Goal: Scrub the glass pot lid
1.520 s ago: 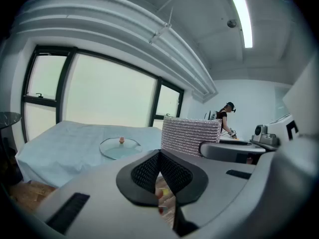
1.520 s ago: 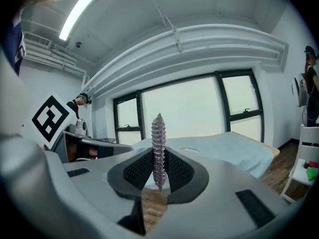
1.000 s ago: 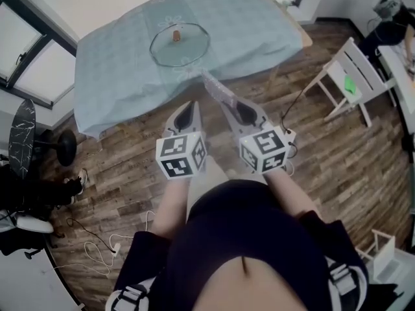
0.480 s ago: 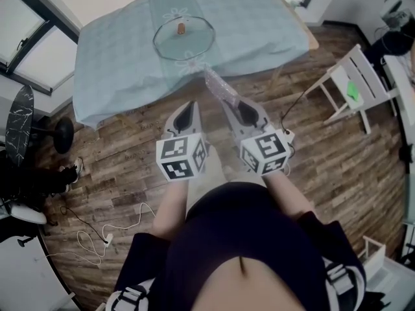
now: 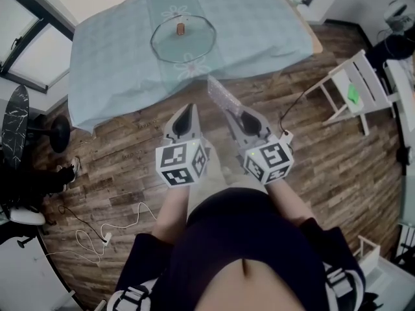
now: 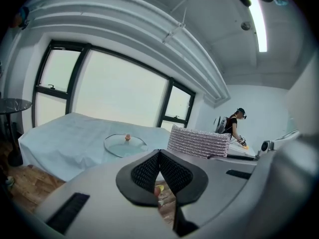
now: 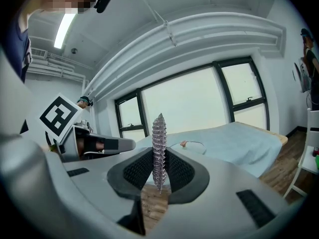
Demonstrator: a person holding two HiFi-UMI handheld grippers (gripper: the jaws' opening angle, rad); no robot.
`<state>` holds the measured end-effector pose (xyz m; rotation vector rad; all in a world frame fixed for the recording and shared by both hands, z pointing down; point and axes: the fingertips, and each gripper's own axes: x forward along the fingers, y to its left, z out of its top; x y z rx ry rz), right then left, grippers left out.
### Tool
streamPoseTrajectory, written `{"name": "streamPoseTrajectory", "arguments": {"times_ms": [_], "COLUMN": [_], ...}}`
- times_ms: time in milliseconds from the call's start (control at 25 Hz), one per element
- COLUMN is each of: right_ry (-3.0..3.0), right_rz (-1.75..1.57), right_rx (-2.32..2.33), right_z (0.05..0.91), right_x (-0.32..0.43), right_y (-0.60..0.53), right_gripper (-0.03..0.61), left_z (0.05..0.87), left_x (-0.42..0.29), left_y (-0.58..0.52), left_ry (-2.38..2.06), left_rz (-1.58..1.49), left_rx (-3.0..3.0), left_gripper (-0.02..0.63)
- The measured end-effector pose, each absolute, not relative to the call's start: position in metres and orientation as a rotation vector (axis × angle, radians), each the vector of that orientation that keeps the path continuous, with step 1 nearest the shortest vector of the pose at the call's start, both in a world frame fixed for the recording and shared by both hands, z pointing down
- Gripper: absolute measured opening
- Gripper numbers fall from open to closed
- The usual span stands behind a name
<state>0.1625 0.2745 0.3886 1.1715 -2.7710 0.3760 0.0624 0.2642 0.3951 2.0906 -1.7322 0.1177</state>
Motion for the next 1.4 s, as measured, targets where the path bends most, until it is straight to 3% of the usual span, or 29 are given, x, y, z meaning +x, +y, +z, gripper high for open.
{"name": "streamPoseTrajectory", "arguments": {"times_ms": [1400], "right_ry": [-2.736], "right_rz": [0.396], "right_rx": [1.164], "right_z": [0.378], "right_x": [0.062], "right_y": [0.065], "right_gripper": [0.078], "left_z": [0.411], "left_x": [-0.025], "left_y": [0.073], "left_ry": [-1.636], "left_rz": [0.145], "left_rx": [2.055], "left_gripper": [0.002]}}
